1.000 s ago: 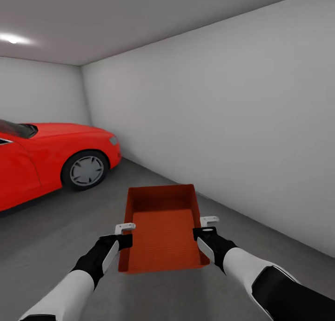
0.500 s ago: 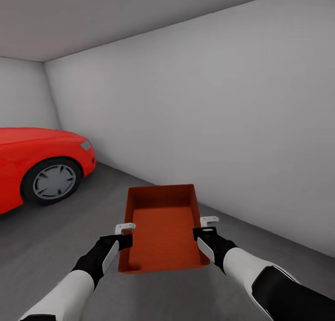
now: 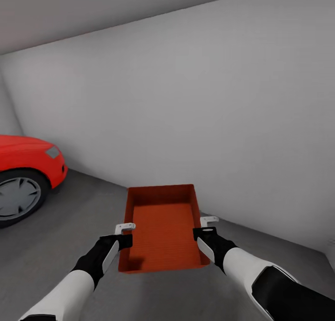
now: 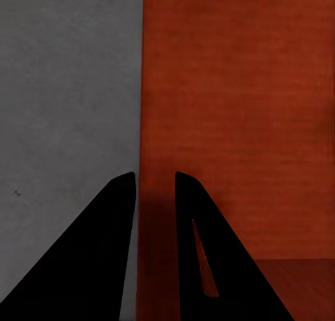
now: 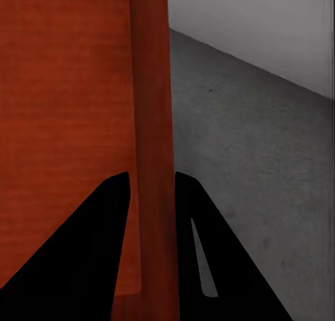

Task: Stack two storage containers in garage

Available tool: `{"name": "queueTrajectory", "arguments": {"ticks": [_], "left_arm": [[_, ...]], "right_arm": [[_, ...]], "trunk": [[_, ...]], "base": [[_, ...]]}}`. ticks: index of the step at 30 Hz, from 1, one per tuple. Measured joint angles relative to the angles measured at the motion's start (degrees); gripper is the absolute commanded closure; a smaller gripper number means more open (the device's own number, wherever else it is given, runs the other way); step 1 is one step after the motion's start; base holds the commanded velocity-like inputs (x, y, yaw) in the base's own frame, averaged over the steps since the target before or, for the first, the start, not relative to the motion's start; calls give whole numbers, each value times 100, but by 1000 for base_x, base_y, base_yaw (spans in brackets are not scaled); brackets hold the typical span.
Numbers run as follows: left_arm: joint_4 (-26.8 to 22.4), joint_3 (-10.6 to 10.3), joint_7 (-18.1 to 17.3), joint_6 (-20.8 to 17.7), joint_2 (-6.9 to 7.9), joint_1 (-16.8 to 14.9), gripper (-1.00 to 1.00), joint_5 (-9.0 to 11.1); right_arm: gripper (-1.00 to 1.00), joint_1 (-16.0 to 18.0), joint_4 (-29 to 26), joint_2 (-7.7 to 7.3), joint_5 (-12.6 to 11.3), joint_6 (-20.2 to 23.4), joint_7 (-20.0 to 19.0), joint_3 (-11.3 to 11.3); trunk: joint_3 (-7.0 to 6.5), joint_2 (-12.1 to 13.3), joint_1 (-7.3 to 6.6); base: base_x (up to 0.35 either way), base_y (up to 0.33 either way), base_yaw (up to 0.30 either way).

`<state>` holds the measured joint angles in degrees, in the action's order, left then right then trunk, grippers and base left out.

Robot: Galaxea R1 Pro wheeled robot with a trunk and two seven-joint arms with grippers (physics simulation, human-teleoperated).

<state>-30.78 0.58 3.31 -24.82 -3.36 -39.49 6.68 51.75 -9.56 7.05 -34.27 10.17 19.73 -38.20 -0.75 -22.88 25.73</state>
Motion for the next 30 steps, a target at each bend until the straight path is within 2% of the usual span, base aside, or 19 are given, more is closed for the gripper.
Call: {"name": "queueTrajectory", "arguments": {"ticks": [30], "left_arm": [[1, 0, 0, 0, 0, 0, 100, 0]], "right_arm": [[100, 0, 2, 0, -4, 0, 1, -4]], "trunk": [[0, 0, 0]], "base": [[322, 0, -287]]}}
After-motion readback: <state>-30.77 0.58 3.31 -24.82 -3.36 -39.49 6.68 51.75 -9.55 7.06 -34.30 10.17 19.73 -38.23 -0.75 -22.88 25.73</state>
